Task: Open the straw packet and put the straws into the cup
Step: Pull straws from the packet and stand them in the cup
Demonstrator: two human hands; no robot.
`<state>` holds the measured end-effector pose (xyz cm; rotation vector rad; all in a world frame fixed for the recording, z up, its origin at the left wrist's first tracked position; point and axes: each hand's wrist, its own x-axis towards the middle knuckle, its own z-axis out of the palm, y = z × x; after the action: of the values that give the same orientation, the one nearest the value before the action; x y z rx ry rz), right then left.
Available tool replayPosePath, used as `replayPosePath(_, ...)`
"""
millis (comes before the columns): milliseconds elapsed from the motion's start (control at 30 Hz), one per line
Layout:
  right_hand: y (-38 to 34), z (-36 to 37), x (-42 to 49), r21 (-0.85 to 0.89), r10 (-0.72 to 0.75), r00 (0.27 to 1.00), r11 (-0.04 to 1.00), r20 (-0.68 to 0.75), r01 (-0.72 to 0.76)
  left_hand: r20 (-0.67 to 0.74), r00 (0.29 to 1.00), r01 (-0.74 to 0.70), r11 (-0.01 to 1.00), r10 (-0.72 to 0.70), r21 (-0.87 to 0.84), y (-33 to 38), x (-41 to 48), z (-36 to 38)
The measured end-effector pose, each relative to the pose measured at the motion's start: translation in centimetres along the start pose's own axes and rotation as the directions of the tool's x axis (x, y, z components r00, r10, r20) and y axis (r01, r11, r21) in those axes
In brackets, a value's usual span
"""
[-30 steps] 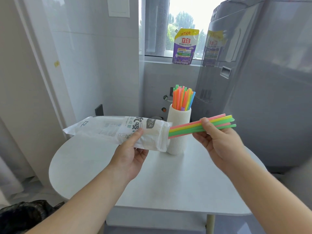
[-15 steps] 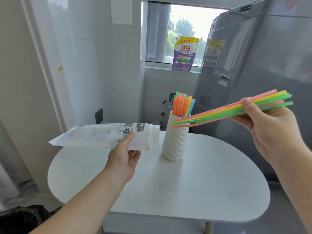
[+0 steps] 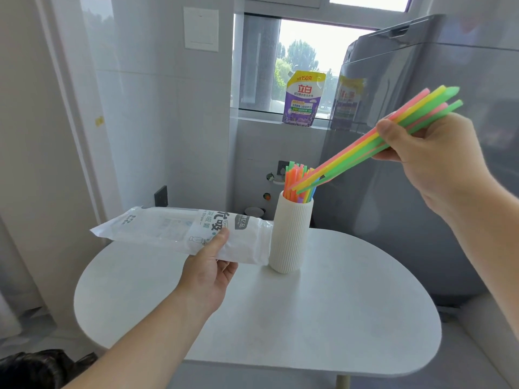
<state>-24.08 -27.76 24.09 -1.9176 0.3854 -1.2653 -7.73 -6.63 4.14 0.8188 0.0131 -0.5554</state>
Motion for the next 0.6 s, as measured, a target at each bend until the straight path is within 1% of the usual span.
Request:
replayPosePath(133, -0.2, 0.7, 0.9, -0.124, -0.017, 0.999, 0.992, 0.045, 0.023, 0.002, 1.000, 0.003, 1.000, -0.003, -0.007, 0.0, 0.1, 0.0)
replayPosePath(267, -0.4, 1.2, 1.2, -0.196, -0.033, 0.996, 0.979, 0.080, 0.048, 0.006, 1.000, 0.007, 1.000, -0.007, -0.010, -0.1, 0.1, 0.1)
replayPosePath(400, -1.1, 1.5, 1.6, -0.222, -0.063, 0.992, 0.971, 0.109, 0.086, 0.005, 1.000, 0.009, 1.000, -0.009, -0.015, -0.2, 0.2, 0.1)
replayPosePath(600, -1.9, 1.4, 2.4, -0.249, -0.061, 0.989, 0.964, 0.137, 0.093, 0.005, 1.000, 0.008, 1.000, -0.008, -0.020, -0.2, 0.2, 0.1)
